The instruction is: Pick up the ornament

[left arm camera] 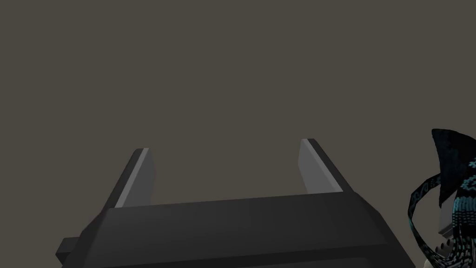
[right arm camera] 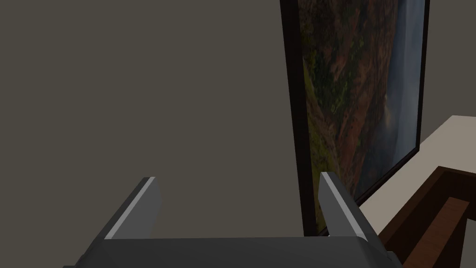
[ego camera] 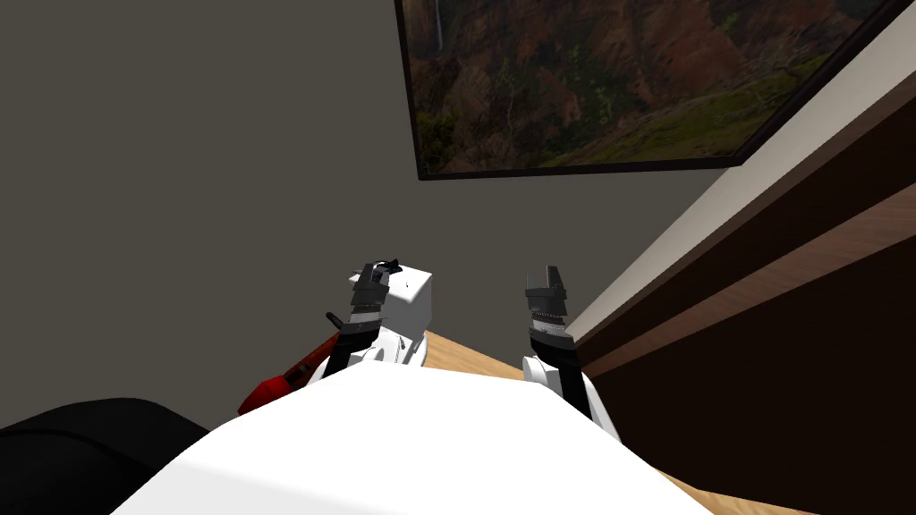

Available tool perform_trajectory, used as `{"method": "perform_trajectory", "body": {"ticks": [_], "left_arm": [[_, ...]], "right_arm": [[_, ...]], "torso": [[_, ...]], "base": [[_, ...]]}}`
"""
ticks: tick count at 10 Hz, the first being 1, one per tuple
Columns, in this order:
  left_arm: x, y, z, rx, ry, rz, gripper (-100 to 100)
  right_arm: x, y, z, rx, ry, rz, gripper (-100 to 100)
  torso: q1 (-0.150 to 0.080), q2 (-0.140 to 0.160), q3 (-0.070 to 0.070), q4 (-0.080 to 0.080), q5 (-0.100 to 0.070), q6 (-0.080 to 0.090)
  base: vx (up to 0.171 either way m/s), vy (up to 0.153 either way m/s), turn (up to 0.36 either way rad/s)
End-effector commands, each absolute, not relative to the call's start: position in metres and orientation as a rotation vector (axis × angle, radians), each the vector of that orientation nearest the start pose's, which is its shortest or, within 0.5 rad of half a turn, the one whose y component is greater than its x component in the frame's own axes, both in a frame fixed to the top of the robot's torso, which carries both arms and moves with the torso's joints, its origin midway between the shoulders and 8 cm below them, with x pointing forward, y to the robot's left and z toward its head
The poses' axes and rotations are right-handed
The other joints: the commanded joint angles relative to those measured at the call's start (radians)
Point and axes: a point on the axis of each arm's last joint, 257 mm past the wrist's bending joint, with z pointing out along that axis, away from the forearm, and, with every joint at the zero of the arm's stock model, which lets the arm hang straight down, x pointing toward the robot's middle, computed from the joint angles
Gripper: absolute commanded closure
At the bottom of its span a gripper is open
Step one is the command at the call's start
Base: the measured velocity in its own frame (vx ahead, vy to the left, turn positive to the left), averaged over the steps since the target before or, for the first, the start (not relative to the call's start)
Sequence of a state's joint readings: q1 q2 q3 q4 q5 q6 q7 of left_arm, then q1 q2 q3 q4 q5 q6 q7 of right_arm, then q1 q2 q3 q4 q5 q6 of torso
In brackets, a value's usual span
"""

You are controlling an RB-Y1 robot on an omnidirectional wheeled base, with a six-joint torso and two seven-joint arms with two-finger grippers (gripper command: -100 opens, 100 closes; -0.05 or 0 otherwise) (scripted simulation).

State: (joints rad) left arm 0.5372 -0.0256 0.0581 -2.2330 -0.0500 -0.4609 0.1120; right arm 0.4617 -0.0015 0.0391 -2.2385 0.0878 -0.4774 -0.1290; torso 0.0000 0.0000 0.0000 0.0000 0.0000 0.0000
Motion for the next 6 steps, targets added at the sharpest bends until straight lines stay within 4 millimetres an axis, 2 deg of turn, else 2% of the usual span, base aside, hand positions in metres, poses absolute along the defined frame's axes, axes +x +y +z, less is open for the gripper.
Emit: {"method": "perform_trajectory", "body": {"ticks": [1,6], "left_arm": [[0.353,0.302,-0.018,-0.755,0.701,-1.264,-100],[0.36,0.293,-0.031,-0.655,0.843,-1.188,-100]], "right_arm": [[0.362,-0.253,0.013,0.682,0.655,1.412,0],[0.362,-0.253,0.013,0.682,0.655,1.412,0]], "torso": [[0.0,0.0,0.0,0.0,0.0,0.0],[0.0,-0.001,-0.001,0.0,0.0,0.0]], "base": [[0.0,0.0,0.0],[0.013,0.003,-0.002]]}}
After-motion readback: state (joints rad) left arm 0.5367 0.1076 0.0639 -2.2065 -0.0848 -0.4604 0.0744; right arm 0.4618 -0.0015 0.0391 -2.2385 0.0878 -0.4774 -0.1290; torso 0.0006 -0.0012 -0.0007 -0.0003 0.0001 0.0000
